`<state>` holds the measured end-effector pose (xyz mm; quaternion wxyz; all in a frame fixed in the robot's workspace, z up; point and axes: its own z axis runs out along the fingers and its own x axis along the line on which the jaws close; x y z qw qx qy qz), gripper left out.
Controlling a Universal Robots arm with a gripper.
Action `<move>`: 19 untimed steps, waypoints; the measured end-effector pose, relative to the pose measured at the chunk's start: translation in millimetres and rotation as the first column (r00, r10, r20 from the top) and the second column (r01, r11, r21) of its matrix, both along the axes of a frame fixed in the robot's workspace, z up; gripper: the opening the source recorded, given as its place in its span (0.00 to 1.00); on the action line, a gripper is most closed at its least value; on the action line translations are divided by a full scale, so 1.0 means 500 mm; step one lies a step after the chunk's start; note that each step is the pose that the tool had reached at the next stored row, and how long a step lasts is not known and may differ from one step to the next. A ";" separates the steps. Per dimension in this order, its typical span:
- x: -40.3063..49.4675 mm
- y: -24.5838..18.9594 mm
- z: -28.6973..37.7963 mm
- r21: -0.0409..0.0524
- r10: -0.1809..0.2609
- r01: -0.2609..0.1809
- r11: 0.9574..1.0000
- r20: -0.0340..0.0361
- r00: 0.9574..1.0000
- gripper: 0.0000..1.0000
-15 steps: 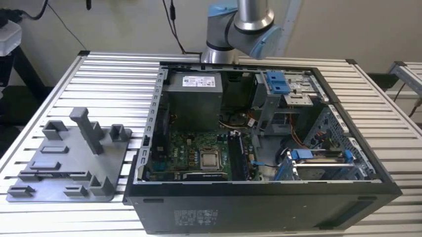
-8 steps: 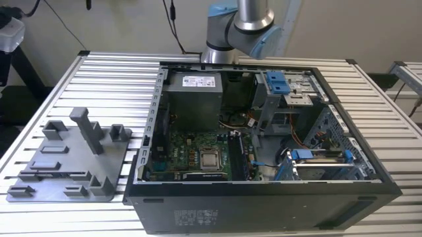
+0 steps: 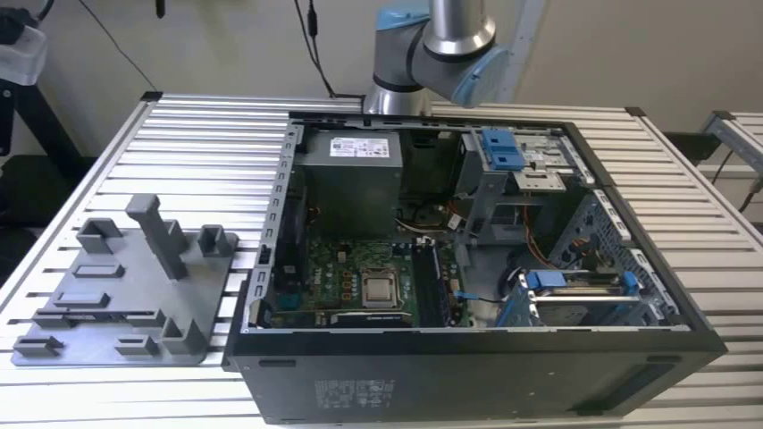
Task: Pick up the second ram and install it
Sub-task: 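Pick up the second ram and move it above second insertion slot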
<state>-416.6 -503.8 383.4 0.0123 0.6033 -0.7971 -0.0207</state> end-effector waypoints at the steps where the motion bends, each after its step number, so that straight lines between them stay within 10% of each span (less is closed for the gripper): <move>1: 0.000 0.0000 0.000 0.000 0.016 -0.016 1.000 0.001 1.000 0.11; 7: 0.000 0.0003 0.000 0.000 0.089 -0.089 0.996 0.002 0.996 0.11; 19: 0.000 0.0004 -0.002 -0.002 0.262 -0.262 0.965 0.009 0.965 0.11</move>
